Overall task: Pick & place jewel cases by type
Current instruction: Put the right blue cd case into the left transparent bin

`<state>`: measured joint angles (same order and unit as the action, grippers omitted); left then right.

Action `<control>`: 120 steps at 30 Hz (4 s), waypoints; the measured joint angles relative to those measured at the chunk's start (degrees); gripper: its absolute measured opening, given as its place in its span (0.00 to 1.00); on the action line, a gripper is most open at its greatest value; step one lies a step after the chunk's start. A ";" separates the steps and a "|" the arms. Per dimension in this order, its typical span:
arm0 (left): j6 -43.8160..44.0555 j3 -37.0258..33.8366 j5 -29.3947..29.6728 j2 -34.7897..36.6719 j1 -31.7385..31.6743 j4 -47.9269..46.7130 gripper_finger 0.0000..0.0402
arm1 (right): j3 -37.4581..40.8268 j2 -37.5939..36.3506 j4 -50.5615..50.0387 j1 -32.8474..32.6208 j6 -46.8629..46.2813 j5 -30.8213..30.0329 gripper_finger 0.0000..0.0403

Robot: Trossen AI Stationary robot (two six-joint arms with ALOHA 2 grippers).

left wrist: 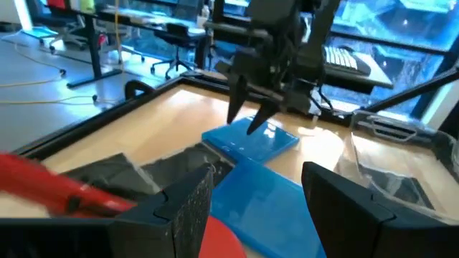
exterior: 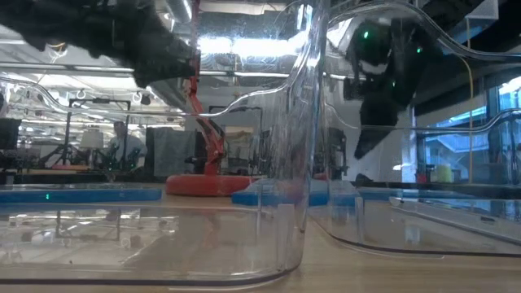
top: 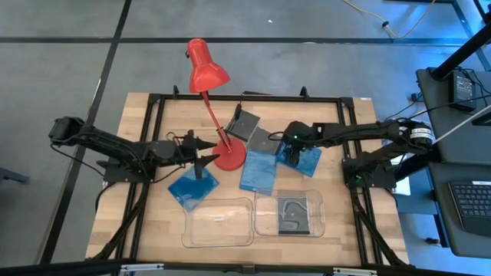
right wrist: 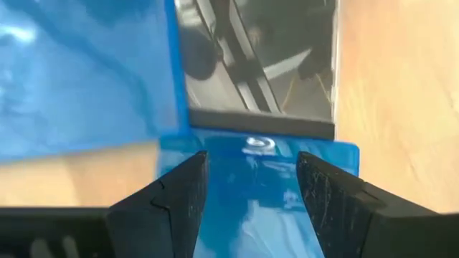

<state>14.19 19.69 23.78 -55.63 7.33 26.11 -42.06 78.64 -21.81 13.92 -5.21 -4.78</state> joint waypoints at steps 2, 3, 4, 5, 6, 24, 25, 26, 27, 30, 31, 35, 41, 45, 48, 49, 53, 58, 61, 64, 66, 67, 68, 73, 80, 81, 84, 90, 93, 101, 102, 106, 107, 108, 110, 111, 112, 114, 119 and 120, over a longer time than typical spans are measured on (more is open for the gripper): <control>-0.96 3.47 -0.17 -3.68 0.00 -2.66 0.53 | 0.02 -2.31 -0.19 -0.71 -3.24 -0.07 0.54; -1.48 5.60 -0.34 -5.74 0.00 -4.01 0.53 | 0.11 -3.72 -0.40 -1.02 -5.91 -0.07 0.54; -1.81 7.67 -0.47 -7.73 0.00 -5.40 0.53 | 0.13 -5.02 -0.83 -1.48 -8.61 -0.09 0.54; -1.96 9.78 -0.47 -9.79 0.00 -6.86 0.53 | 0.13 -6.29 -1.02 -2.12 -10.91 -0.16 0.54; -1.96 11.82 -0.50 -11.96 0.00 -8.28 0.53 | 0.13 -7.58 -1.61 -2.86 -12.78 -0.24 0.54; -12.87 56.72 -16.39 -43.75 -7.79 -40.13 0.53 | 0.15 -20.18 -20.58 -7.88 -32.07 -10.14 0.54; -14.59 59.20 -16.41 -45.44 -8.27 -42.43 0.53 | 0.15 -20.18 -20.61 -7.88 -32.07 -10.16 0.54; -16.01 61.65 -16.41 -47.32 -8.68 -43.19 0.53 | 0.15 -20.18 -20.57 -7.88 -32.11 -10.18 0.54; -17.35 63.75 -16.71 -49.09 -9.01 -44.01 0.53 | 0.15 -20.18 -20.55 -7.88 -32.51 -10.16 0.54; -21.36 68.47 -19.37 -54.30 -9.79 -44.02 0.53 | 0.17 -19.99 -20.71 -7.84 -34.51 -11.26 0.54; -22.90 69.55 -19.89 -56.04 -9.84 -42.98 0.53 | 0.17 -19.98 -21.04 -7.78 -34.72 -11.86 0.54; -30.32 72.97 -20.71 -62.66 -9.40 -40.89 0.53 | 0.17 -19.92 -22.33 -6.11 -33.49 -11.91 0.54; -34.25 78.79 -16.28 -71.10 -8.72 -41.07 0.53 | 0.17 -19.92 -23.46 -0.50 -31.53 -10.63 0.54; -34.84 82.81 -13.21 -75.57 -9.07 -41.22 0.53 | 0.19 -19.90 -21.99 4.46 -28.42 -6.12 0.54; -36.73 84.62 -12.95 -77.81 -9.33 -42.12 0.53 | 0.19 -19.90 -20.39 8.08 -27.15 -2.69 0.54; -37.05 85.15 -12.95 -78.40 -9.37 -41.72 0.53 | 0.19 -19.83 -19.76 9.25 -26.81 -1.40 0.54; -37.50 85.39 -12.86 -79.16 -9.38 -41.78 0.53 | 0.19 -18.58 -15.71 13.62 -22.87 5.12 0.54; -37.50 85.39 -12.82 -79.30 -9.38 -42.27 0.53 | 0.19 -14.02 -13.83 18.65 -19.77 10.97 0.54; -37.50 85.39 -12.44 -79.30 -9.42 -42.71 0.53 | 0.19 -10.59 -13.76 20.85 -17.83 10.90 0.54; -37.50 85.39 -12.25 -79.30 -9.72 -42.67 0.53 | 0.19 -7.56 -12.70 22.68 -16.79 10.89 0.54; -37.50 85.39 -13.27 -79.41 -10.12 -43.08 0.53 | 0.21 -5.70 -11.92 23.92 -16.79 10.91 0.54; -37.50 85.40 -13.51 -79.77 -10.19 -42.90 0.53 | 0.21 -4.93 -11.53 24.52 -16.78 10.91 0.54; -37.50 85.41 -13.57 -80.19 -10.31 -42.75 0.53 | 0.21 -4.17 -11.37 25.15 -16.79 10.94 0.54; -37.27 85.60 -13.50 -82.18 -10.81 -41.96 0.53 | 0.21 -1.19 -11.48 28.37 -14.33 16.56 0.54; -37.35 85.65 -12.65 -83.35 -10.80 -41.90 0.53 | 0.21 3.19 -11.12 31.66 -8.07 19.86 0.54; -37.35 85.65 -12.62 -83.35 -10.80 -41.92 0.53 | 0.21 3.94 -11.18 31.98 -7.22 19.26 0.54; -37.33 85.59 -12.48 -83.42 -10.71 -42.16 0.53 | 0.21 6.65 -11.34 32.77 -4.98 18.45 0.54; -37.29 85.54 -11.90 -83.50 -10.69 -42.36 0.53 | -0.12 12.28 -11.43 33.31 -1.70 25.93 0.54; -37.28 85.52 -11.06 -83.50 -10.64 -42.34 0.53 | -0.25 13.86 -11.66 33.39 0.54 29.52 0.54; -37.32 85.42 -8.33 -83.43 -10.64 -43.15 0.53 | 0.12 13.03 -14.99 33.56 4.60 35.74 0.54; -37.36 85.38 -7.97 -83.43 -10.63 -43.58 0.53 | 0.28 12.80 -15.89 33.54 4.91 36.78 0.54; -37.48 85.37 -7.32 -83.43 -10.60 -44.27 0.53 | 0.42 12.82 -19.04 33.38 5.77 38.47 0.54; -37.47 85.37 -7.10 -83.43 -10.60 -44.42 0.53 | 0.45 12.82 -19.65 33.37 6.17 38.97 0.54; -37.18 85.37 -6.90 -83.43 -10.60 -44.52 0.53 | 0.45 12.82 -19.69 33.37 6.94 39.45 0.54; -36.64 85.33 -6.75 -83.40 -10.60 -44.77 0.53 | 0.45 12.80 -19.73 33.39 7.23 41.09 0.54; -36.54 85.33 -6.66 -83.39 -10.60 -44.81 0.53 | 0.45 12.80 -19.62 33.37 7.22 42.04 0.54; -36.45 85.33 -6.54 -83.36 -10.60 -44.89 0.53 | 0.45 12.80 -19.40 33.37 7.22 42.71 0.54; -36.21 85.33 -6.39 -83.32 -10.60 -44.80 0.53 | 0.45 12.76 -18.98 33.37 6.98 42.89 0.54; -36.35 85.28 -5.27 -83.37 -10.43 -43.92 0.53 | 0.35 12.69 -18.37 33.21 4.18 40.15 0.54; -36.81 85.28 -4.83 -83.41 -10.36 -43.55 0.53 | 0.34 12.68 -18.20 33.18 4.16 39.71 0.54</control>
<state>-22.62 104.97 18.95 -139.04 -3.03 -17.44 -41.71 91.32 -40.01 47.10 -1.05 34.93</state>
